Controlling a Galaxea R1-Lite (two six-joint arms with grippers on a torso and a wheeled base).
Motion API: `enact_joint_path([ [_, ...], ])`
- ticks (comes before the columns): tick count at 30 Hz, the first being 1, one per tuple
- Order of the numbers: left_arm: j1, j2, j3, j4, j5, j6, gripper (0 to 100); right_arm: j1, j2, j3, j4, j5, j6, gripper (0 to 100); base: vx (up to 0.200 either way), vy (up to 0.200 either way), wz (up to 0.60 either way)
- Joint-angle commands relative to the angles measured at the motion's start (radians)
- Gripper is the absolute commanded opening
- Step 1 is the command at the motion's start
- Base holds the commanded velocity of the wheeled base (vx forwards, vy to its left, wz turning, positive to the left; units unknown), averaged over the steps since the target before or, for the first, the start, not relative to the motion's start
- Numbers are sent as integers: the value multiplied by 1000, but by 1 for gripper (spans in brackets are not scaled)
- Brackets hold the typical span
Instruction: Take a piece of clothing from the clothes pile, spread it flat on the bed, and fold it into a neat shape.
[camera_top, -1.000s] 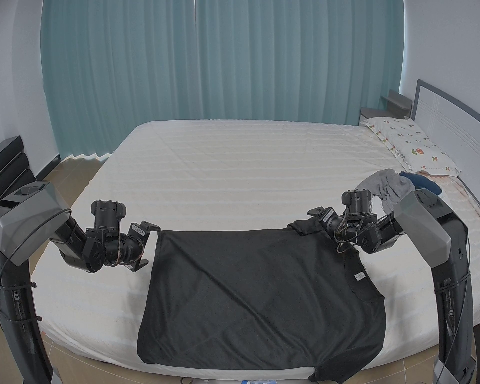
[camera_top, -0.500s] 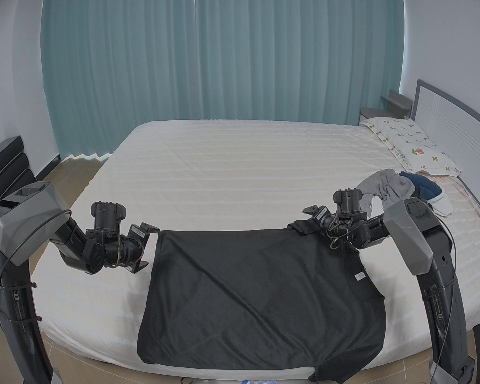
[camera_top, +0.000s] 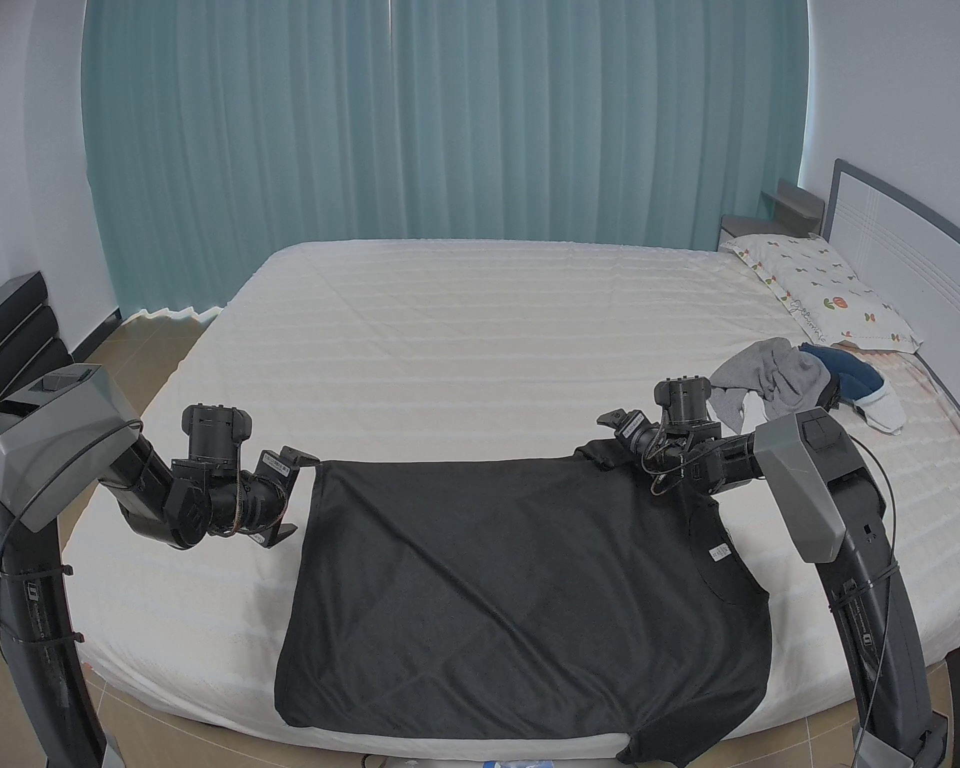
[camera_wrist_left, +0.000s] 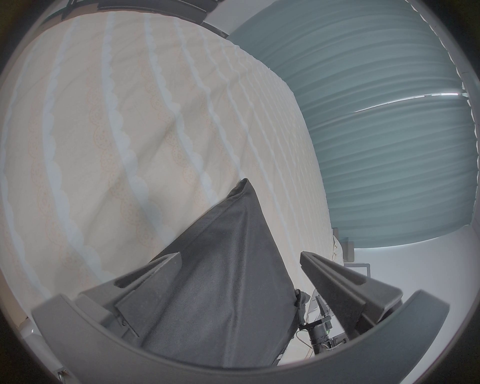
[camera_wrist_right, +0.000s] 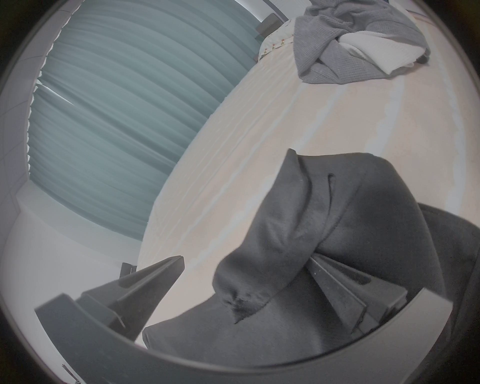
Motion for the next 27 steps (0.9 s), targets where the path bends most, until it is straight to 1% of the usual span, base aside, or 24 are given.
enact_joint_path([
  [1, 0, -1, 1, -1, 0, -2, 100, -7, 9, -1, -182, 9, -3, 100, 0, 0, 0],
  [3, 0, -2, 1, -1, 0, -2, 100, -8, -1, -1, -234, 21, -11, 100, 0, 0, 0],
  [5, 0, -2, 1, -1, 0, -2, 100, -22, -27, -1, -327, 52, -48, 100, 0, 0, 0],
  [7, 0, -2, 1, -1, 0, -4, 100, -27, -31, -1, -360, 64, -64, 100, 0, 0, 0],
  [8, 0, -2, 1, -1, 0, -2, 100, -25, -30, -1, -370, 74, -104, 100, 0, 0, 0],
  [12, 0, -2, 1, -1, 0, -2, 100, -14, 16, -1, -358, 74, -169, 100, 0, 0, 0],
  [17, 0, -2, 2, -1, 0, -2, 100, 0, 71, -1, -340, 72, -183, 100, 0, 0, 0],
  [21, 0, -2, 2, -1, 0, -2, 100, 7, 74, -1, -333, 66, -196, 100, 0, 0, 0],
  [25, 0, -2, 2, 1, 0, -2, 100, -4, 55, -1, -327, 55, -196, 100, 0, 0, 0],
  [27, 0, -2, 2, -1, 0, -2, 100, -25, 24, -1, -301, 37, -196, 100, 0, 0, 0],
])
